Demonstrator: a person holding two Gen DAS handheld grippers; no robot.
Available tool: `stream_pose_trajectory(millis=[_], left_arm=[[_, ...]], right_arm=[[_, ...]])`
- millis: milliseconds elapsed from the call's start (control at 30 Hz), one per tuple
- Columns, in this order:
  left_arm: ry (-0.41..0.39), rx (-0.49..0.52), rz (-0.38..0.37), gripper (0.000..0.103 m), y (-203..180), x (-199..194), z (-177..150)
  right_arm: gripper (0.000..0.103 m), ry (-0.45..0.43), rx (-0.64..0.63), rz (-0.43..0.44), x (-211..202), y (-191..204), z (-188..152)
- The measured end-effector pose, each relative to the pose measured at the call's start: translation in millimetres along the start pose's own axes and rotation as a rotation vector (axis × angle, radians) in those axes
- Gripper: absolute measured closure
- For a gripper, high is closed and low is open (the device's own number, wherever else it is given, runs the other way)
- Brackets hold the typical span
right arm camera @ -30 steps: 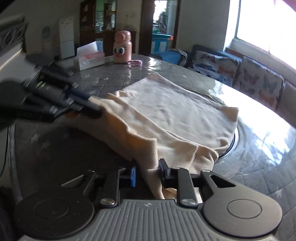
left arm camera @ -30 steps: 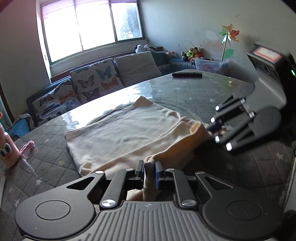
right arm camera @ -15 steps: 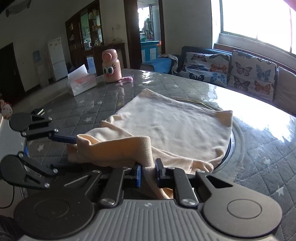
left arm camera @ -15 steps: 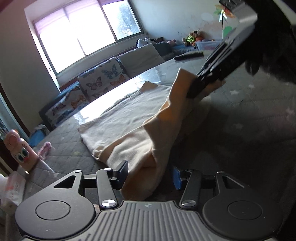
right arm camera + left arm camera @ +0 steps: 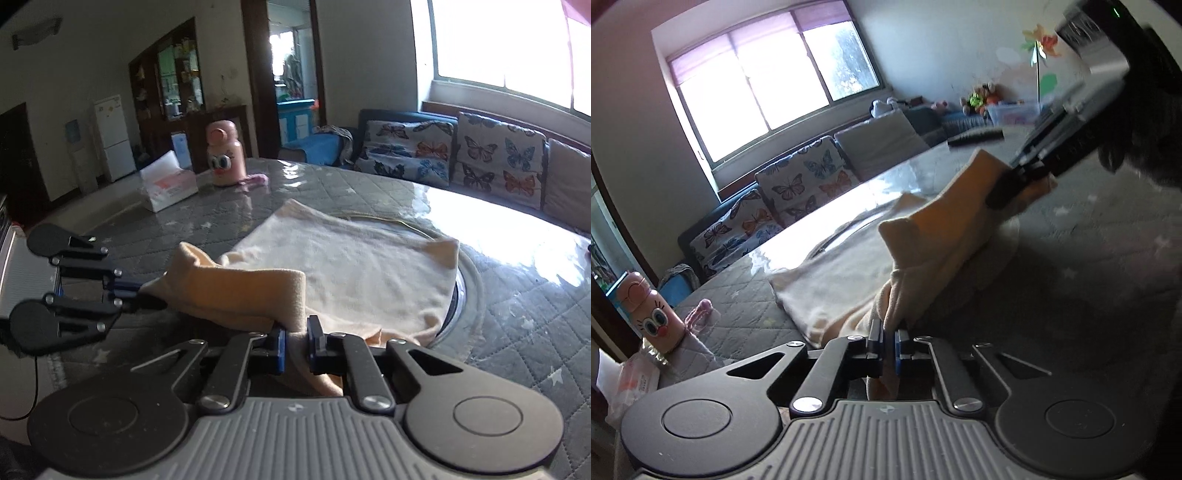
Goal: Fold clothes
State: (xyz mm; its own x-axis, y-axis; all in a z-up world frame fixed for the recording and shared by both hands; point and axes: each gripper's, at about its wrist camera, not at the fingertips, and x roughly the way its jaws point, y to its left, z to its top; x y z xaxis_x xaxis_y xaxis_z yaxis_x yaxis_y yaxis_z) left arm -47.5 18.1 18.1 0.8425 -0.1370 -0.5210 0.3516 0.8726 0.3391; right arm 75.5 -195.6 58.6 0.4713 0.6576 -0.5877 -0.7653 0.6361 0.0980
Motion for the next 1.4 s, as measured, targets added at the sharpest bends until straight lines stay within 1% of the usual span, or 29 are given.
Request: stream_pose_trajectory(millis=[167,267,333,433,567,633,767,867,967,1067,1133,1167,1233,1267,1300,1400], left_arm=[[-0.005,-0.044,-0.067,0.097,2.1,-45.6,-1.8],[-0.010,-0.077,-0.091,0.097,2.5,-71.9,-4.1],[-0.013,-0.097,-0.093,0.097,3.5,-81.7,-3.9],[-0.009,-0.110,-0.075,0.097,10.8,-79.1,1.0],[-0.012,-0.121,-0.049,0.097,28.5,-62.5,11.9],[-0.006,-0.111,-0.020,0.097,37.9,-47.8,21.3],[0.010,-0.107,0.002,0.097,62.1,-8.9,38.8],[0.043,-0.111,0.019,0.097,78.4,27.6,47.7],[0.091,-0.131,0.036,0.097,92.2,67.4,52.4],[0.147,-0.136,0.059,0.096,94.9,104.4,47.2],[0.182,-0.138,0.077,0.092,94.3,125.1,40.4],[0.197,-0.141,0.085,0.091,94.2,132.5,36.3],[0.217,-0.154,0.097,0.086,93.3,140.9,28.6],[0.224,-0.159,0.107,0.084,93.3,144.0,25.5],[0.225,-0.166,0.114,0.079,94.1,143.7,25.0],[0.225,-0.185,0.139,0.065,99.9,140.2,23.4]], right_arm=[[0.093,-0.012,-0.016,0.053,-29.6,15.9,-6.0],[0.093,-0.012,-0.021,0.099,-53.9,30.7,-10.5],[0.093,-0.009,-0.028,0.123,-63.7,38.9,-11.8],[0.093,-0.006,-0.058,0.129,-66.4,46.9,-7.3],[0.093,-0.012,-0.056,0.116,-54.3,39.0,9.6],[0.093,-0.004,-0.037,0.108,-44.1,31.2,20.7],[0.093,0.001,-0.021,0.091,-20.8,13.2,42.3],[0.093,0.016,-0.017,0.062,6.9,-3.4,60.9],[0.093,0.053,0.012,0.034,34.5,-17.2,71.0],[0.093,0.092,0.060,0.004,71.2,-32.2,71.3],[0.093,0.111,0.095,-0.010,89.7,-39.6,68.3],[0.091,0.116,0.112,-0.025,98.6,-43.0,65.7],[0.090,0.124,0.136,-0.053,114.7,-48.6,58.8],[0.084,0.127,0.153,-0.062,118.9,-52.2,55.1],[0.079,0.129,0.170,-0.071,123.1,-55.7,51.5],[0.078,0.118,0.243,-0.111,122.6,-71.9,43.1]])
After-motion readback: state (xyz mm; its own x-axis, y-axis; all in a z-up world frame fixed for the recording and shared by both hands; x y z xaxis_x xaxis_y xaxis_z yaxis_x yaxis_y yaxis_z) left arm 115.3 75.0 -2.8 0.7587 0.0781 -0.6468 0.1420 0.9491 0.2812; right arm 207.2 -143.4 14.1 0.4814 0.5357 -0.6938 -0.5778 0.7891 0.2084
